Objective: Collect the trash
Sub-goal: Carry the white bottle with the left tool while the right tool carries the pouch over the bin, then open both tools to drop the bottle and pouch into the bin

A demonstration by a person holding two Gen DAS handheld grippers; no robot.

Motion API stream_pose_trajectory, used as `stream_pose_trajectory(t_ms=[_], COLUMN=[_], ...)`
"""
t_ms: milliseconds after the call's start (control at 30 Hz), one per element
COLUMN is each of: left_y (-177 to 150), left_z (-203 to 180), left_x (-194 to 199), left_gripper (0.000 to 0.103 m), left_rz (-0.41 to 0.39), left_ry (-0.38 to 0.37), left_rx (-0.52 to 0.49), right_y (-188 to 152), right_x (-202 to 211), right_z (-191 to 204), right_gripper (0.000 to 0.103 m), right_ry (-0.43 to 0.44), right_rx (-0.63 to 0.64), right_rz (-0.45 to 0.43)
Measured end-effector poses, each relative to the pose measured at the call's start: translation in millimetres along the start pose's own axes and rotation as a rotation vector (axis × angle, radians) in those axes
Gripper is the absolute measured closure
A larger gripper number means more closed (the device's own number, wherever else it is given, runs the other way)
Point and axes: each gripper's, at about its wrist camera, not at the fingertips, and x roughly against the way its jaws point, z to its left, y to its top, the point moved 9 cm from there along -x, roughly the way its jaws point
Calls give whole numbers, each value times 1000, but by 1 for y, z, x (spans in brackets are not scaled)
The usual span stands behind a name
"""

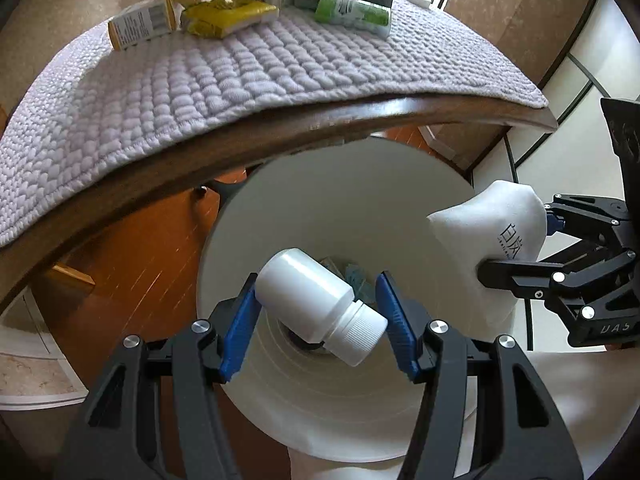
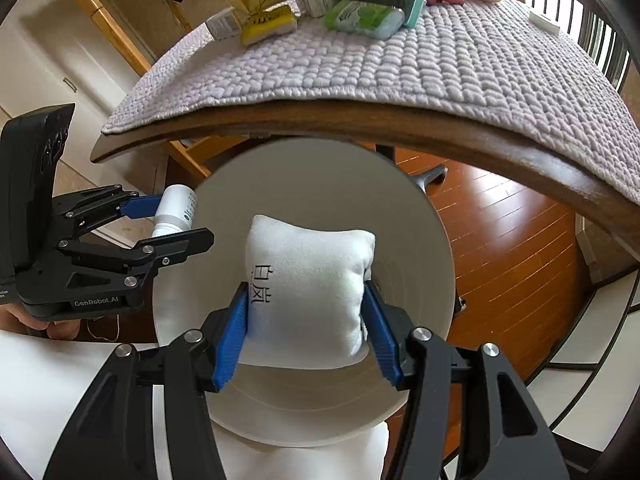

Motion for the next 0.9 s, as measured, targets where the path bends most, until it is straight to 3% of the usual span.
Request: stream_pose_trajectory(t_ms=[467,533,600,667,900], left_y=[-4,-5,-4,-1,10], left_z=[-12,-14,-12,-11,-3], left_x=[-21,-21,-20,-17,-7], left_gripper=[43,42,25,22,21], left_rz=[41,43,39,24,-8], left_ry=[-8,-29,-30,-25,-16], left_rx=[-16,-12,-3,0,16], right_y=[-4,-4,-4,-1,13], right_x=[-26,-28,-28,-24,-13], right_z=[1,3,2,1,0], right_gripper=[48,44,34,25,21], right_ry=[-5,-5,-9,-12,-24], right_rx=[-5,-8,-20,-28,-42], right_rz=[53,57,47,30,-26])
